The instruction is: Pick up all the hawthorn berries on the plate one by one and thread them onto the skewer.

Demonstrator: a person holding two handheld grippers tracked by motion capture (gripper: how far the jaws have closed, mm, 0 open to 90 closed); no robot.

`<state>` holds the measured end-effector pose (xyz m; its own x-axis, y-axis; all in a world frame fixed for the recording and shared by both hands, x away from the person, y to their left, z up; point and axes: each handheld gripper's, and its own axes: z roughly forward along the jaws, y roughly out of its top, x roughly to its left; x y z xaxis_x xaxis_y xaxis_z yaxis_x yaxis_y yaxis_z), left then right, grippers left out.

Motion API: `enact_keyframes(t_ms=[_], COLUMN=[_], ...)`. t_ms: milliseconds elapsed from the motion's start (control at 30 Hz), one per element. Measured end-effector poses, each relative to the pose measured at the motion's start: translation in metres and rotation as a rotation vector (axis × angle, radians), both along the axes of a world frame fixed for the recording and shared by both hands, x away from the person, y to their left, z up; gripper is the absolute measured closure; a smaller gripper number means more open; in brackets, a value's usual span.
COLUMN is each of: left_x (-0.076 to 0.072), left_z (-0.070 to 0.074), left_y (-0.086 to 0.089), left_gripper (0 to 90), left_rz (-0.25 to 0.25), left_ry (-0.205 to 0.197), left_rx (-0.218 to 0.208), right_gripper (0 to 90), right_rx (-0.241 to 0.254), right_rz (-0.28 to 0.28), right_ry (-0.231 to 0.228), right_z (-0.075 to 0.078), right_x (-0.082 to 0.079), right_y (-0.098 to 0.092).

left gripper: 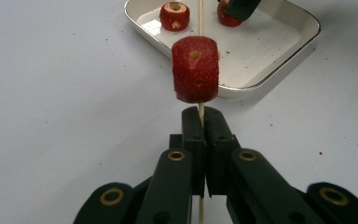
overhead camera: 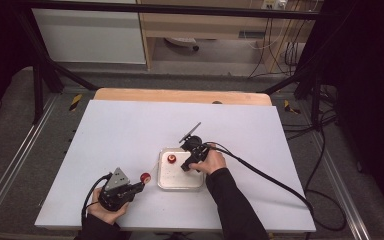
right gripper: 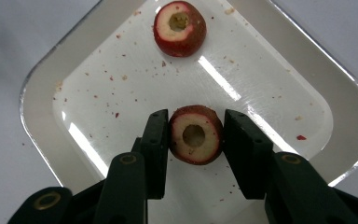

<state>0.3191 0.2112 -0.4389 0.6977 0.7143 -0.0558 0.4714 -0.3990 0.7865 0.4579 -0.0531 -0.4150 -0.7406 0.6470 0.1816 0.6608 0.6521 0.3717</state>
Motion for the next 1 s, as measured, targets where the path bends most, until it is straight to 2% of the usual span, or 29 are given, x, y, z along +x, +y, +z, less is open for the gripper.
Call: enact_keyframes(t_ms=[67, 200, 267, 500, 667, 900, 1000], left_x=[0.0, -0.001, -0.002, -0.004, -0.006, -0.008, -0.009], left_z=[0.0, 0.001, 0.001, 0.004, 0.005, 0.005, 0.005], left_y=[0.0, 0.0, 0.0, 0.0, 0.0, -0.001, -0.002], left_gripper=[88.3, 88.3, 88.2, 88.2, 88.2, 88.2, 88.2], left_rz=[0.005, 0.008, 0.011, 0.018, 0.031, 0.055, 0.068], left_ry=[-0.003, -0.007, -0.012, -0.025, -0.037, -0.035, -0.029], left_rx=[0.0, -0.003, -0.006, -0.02, -0.03, -0.044, -0.05], right_gripper=[61.9, 62.0, 62.0, 62.0, 62.1, 62.2, 62.2], right_rx=[0.033, 0.133, 0.198, 0.471, 0.624, 0.787, 0.829], right_rz=[-0.007, -0.058, -0.083, -0.191, -0.266, -0.383, -0.416], right_ry=[-0.013, -0.035, -0.056, -0.114, -0.151, -0.199, -0.222], right_z=[0.003, 0.011, 0.014, 0.014, 0.01, -0.004, -0.009], right_x=[-0.002, -0.009, -0.015, -0.031, -0.042, -0.051, -0.052], right_y=[-0.001, -0.003, -0.002, -0.009, -0.012, -0.018, -0.018])
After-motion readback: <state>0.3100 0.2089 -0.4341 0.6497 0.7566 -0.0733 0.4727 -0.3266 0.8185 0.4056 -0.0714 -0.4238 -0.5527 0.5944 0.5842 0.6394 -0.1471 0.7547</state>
